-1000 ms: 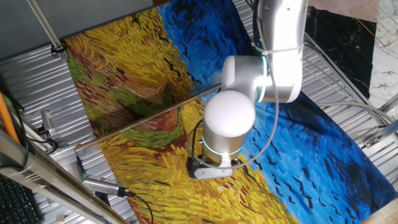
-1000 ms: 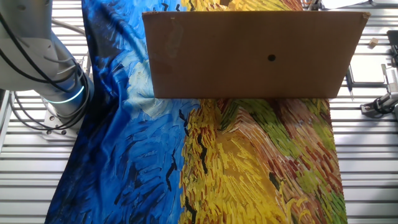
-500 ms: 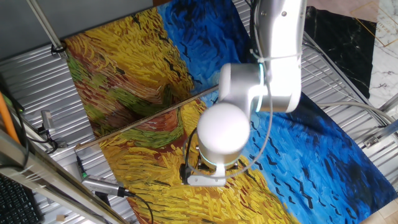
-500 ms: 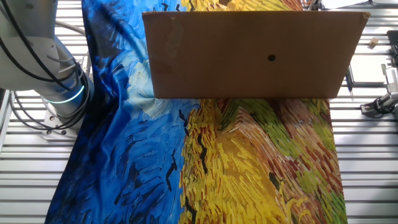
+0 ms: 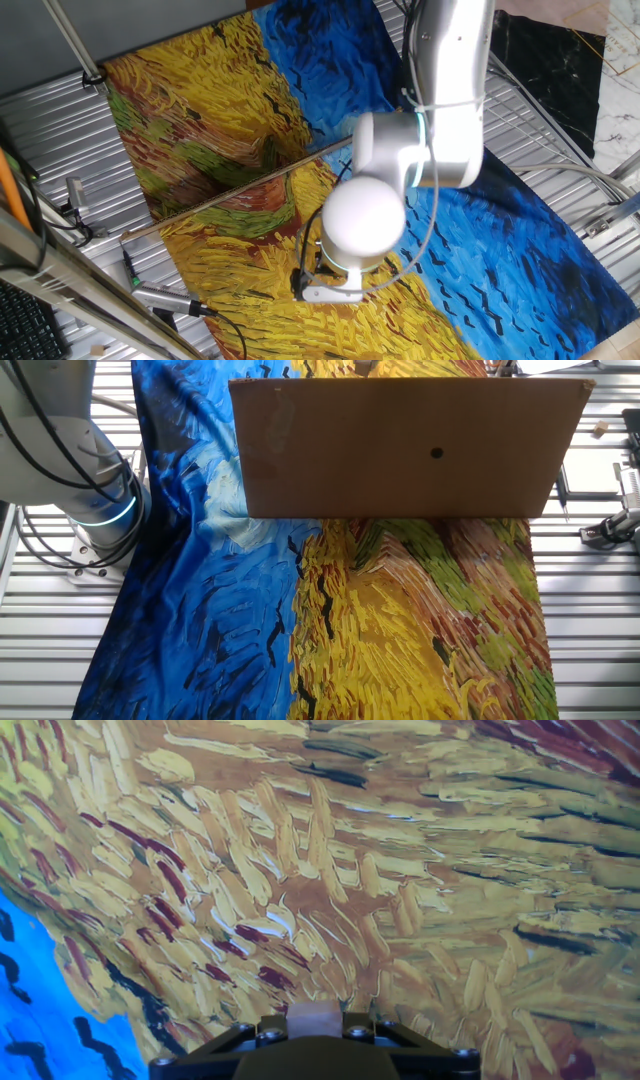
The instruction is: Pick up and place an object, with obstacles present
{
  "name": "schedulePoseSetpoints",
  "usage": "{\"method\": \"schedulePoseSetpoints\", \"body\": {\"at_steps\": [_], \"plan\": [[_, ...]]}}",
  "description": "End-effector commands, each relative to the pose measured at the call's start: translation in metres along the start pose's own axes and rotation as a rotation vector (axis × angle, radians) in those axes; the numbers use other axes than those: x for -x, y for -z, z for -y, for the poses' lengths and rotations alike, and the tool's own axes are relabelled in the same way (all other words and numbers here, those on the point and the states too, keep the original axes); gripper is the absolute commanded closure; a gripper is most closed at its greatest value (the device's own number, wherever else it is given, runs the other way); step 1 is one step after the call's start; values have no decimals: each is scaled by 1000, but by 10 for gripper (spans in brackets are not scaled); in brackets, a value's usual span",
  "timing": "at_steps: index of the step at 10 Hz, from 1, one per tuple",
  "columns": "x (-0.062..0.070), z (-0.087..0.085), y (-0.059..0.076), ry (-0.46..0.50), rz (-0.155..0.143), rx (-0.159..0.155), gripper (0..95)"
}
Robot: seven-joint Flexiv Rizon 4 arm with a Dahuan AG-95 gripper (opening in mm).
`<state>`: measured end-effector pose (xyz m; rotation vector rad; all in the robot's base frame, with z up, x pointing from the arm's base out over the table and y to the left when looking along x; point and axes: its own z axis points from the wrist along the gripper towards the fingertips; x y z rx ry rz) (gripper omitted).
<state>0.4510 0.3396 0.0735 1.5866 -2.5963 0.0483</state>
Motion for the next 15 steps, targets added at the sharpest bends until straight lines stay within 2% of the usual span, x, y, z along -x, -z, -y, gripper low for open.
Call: {"method": "schedulePoseSetpoints", "body": {"at_steps": [1,6,9,13,15], "plan": [[0,5,-13,11,21,-4,950],[8,9,-34,28,50,-6,950],[13,9,-36,22,59,-6,950],[17,8,-39,29,94,-1,950],[18,8,-39,32,100,-1,950]]}}
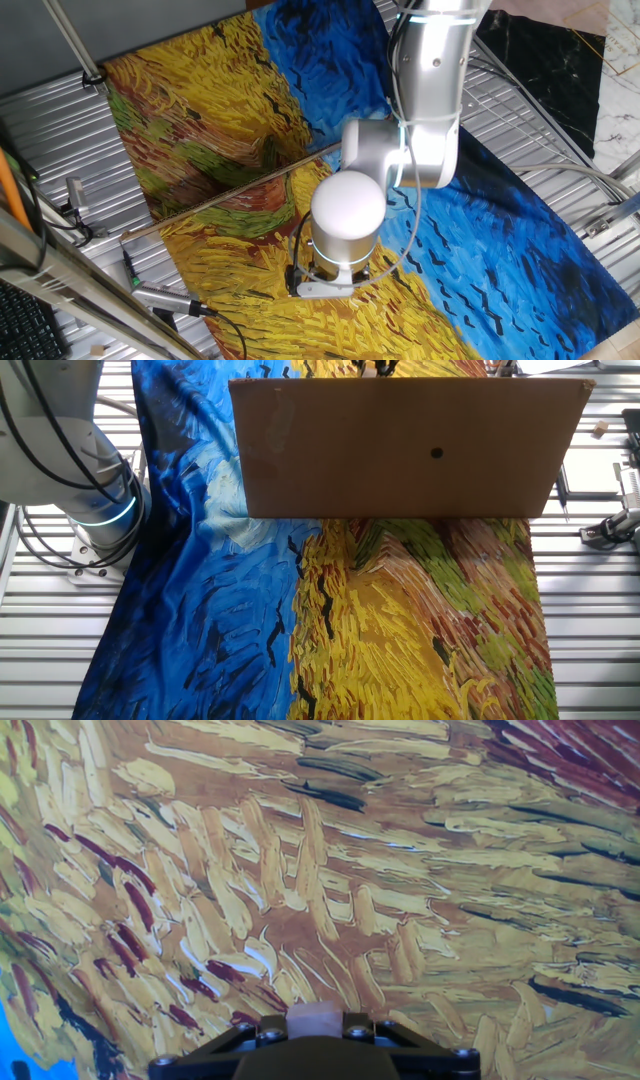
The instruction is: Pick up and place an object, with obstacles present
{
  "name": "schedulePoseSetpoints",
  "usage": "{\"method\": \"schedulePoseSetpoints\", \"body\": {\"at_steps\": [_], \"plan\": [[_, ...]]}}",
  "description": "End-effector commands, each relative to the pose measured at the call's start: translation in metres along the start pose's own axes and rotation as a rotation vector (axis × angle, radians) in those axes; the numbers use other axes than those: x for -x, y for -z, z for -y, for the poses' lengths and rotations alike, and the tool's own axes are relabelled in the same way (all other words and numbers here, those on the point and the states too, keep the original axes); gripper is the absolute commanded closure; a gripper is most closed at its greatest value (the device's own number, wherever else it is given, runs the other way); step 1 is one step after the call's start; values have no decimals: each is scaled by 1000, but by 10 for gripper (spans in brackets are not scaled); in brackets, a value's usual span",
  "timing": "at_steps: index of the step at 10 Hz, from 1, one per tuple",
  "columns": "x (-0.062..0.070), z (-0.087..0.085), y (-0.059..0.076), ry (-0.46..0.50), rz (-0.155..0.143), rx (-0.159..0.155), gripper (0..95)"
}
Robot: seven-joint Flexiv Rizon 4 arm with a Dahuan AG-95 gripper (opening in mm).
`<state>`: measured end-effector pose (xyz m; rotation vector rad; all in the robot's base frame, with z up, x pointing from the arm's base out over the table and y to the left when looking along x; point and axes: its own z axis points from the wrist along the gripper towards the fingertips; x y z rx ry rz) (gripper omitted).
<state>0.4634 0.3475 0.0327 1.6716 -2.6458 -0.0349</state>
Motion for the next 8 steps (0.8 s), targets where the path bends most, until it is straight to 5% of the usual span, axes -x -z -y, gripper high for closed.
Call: {"method": "schedulePoseSetpoints", "body": {"at_steps": [1,8], "plan": [[1,0,-1,2,-1,-1,950],[5,1,-9,1,-1,-6,950]]}}
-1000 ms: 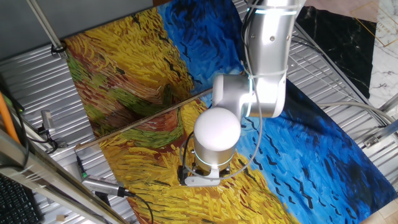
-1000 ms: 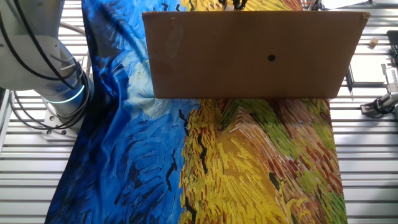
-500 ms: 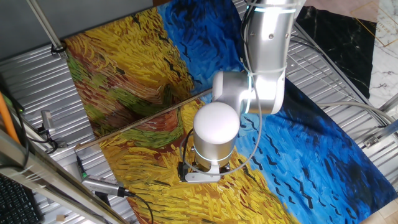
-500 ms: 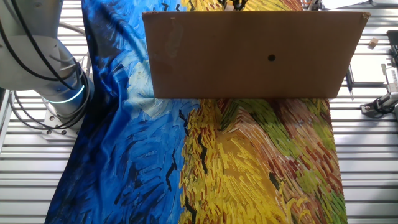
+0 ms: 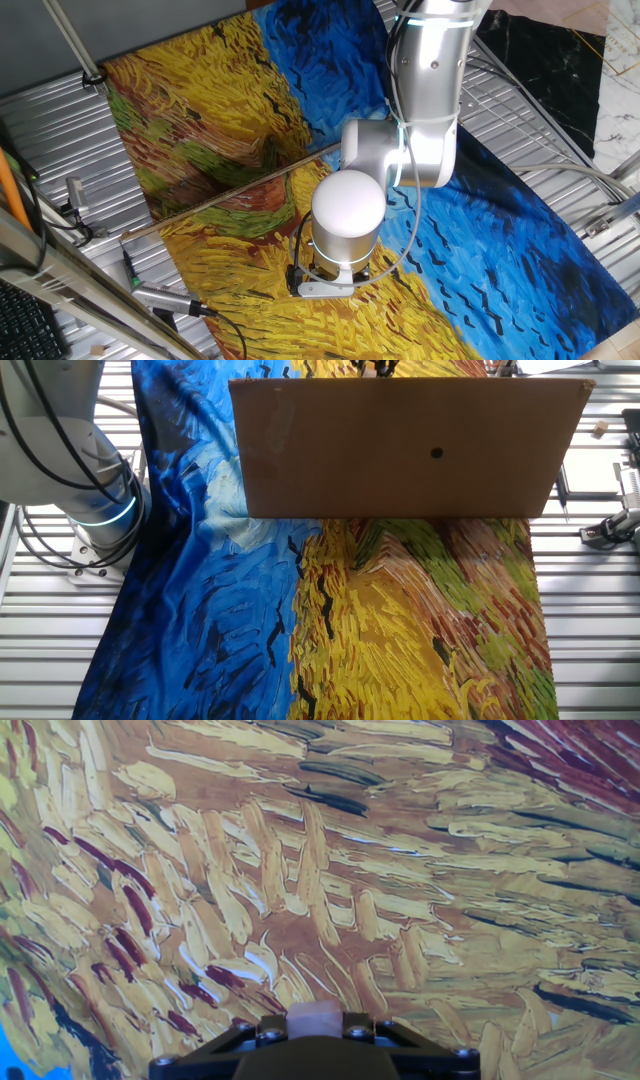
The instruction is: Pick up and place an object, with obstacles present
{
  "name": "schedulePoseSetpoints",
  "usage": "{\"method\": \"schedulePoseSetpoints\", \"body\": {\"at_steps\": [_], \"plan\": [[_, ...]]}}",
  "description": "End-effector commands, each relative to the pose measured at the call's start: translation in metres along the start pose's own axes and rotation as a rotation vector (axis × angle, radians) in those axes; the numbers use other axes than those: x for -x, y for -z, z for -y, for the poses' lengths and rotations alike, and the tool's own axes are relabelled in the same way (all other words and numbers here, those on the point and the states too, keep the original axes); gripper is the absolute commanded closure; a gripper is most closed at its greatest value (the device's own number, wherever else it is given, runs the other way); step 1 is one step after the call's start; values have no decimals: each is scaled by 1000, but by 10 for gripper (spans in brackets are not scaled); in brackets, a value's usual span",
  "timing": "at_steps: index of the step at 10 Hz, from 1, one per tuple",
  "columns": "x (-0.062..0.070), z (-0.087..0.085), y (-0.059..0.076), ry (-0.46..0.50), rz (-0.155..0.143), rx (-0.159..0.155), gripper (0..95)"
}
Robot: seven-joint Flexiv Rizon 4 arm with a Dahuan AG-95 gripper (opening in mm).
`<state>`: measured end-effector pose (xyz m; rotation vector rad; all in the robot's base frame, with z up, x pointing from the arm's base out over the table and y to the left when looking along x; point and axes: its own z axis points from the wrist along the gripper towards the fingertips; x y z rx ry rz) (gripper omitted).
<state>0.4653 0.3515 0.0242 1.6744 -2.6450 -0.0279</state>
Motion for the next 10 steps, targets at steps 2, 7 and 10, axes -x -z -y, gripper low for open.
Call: {"method": "schedulePoseSetpoints", "body": {"at_steps": [2,7,10], "plan": [[0,1,-3,0,1,-3,950],[1,1,-5,-7,-1,-4,950],[1,1,-6,3,2,0,760]]}}
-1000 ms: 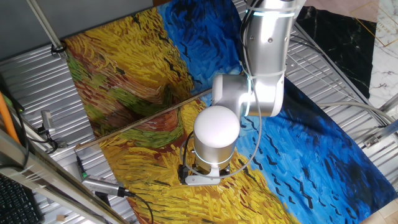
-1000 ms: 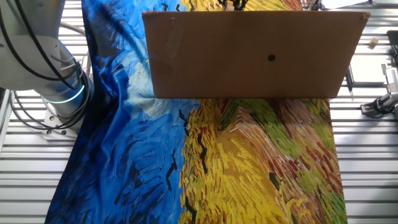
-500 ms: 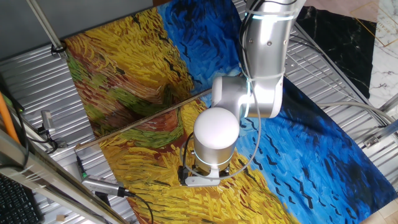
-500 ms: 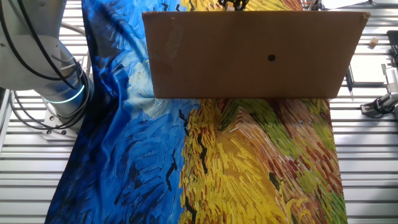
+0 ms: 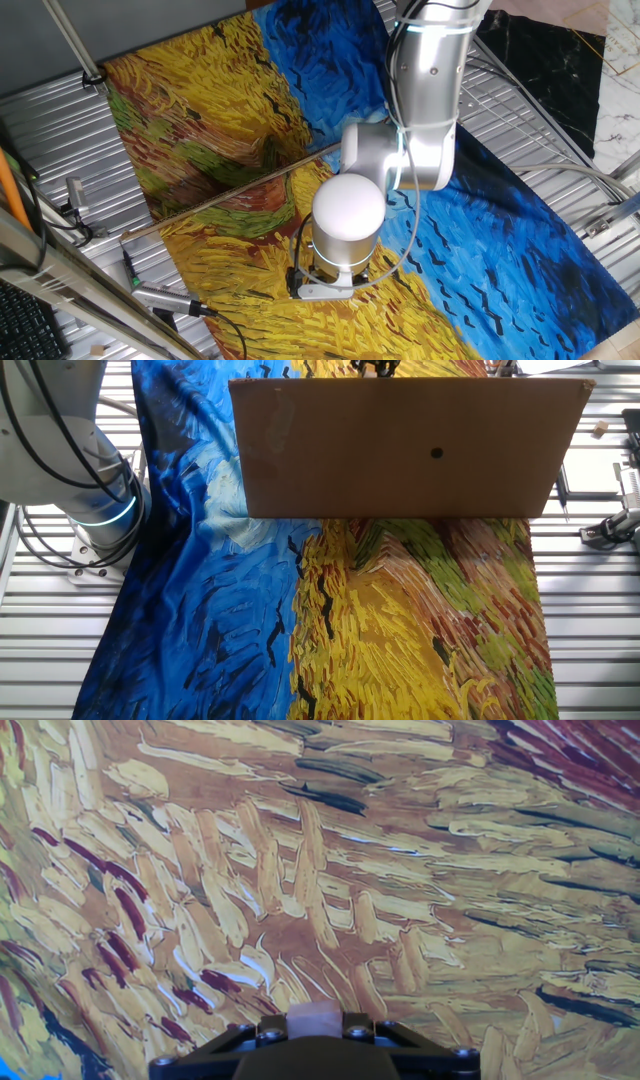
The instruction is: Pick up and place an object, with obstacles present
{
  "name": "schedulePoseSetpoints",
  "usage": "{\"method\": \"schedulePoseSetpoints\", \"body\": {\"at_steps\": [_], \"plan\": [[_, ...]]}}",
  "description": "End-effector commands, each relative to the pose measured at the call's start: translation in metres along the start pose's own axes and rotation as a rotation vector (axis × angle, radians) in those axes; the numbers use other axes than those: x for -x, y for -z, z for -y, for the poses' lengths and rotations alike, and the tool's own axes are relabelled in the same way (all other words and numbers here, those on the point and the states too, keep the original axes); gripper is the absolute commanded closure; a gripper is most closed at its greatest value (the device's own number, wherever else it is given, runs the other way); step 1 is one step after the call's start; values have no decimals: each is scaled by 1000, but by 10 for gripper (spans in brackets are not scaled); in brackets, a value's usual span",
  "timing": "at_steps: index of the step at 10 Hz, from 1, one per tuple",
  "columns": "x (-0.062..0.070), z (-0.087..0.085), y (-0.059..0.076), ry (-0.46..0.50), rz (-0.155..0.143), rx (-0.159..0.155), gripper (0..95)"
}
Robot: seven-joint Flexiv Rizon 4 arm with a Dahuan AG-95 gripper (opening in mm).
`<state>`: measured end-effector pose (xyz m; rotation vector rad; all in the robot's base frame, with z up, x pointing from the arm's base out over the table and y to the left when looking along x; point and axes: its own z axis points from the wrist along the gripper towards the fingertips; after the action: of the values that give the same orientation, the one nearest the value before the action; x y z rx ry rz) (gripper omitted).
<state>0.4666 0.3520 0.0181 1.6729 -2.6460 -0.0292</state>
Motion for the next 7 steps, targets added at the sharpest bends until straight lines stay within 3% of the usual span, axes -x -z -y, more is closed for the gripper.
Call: {"method": "schedulePoseSetpoints", "body": {"at_steps": [1,2,3,4,7], "plan": [[0,0,-1,8,4,0,760],[0,0,-1,10,5,0,570],[0,0,-2,16,8,1,570],[0,0,-1,20,12,2,380],[0,0,0,27,22,8,380]]}}
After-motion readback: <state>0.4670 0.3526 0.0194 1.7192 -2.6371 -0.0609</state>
